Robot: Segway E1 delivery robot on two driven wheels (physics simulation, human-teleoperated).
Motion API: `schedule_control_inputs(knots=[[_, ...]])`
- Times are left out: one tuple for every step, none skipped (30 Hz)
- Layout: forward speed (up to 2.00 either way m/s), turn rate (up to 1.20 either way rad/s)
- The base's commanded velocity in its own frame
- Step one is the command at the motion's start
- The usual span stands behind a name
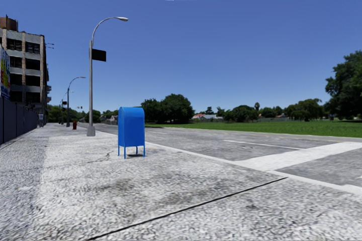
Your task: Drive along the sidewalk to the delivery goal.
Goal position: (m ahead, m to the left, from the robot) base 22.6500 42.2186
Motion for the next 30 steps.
schedule_control_inputs(knots=[[2.00,1.16],[2.00,1.16],[2.00,1.16],[2.00,1.16],[2.00,1.16],[2.00,1.16],[2.00,1.16],[2.00,1.16],[2.00,1.16],[2.00,1.15],[2.00,0.94],[2.00,0.78],[2.00,0.70],[2.00,0.70],[2.00,0.64],[2.00,0.62],[2.00,0.62],[2.00,0.55],[2.00,0.34],[2.00,0.14],[2.00,0.14],[2.00,0.03],[2.00,0.00],[2.00,0.00],[2.00,0.00],[2.00,0.00],[2.00,0.00],[2.00,0.00],[2.00,0.00],[2.00,0.00]])
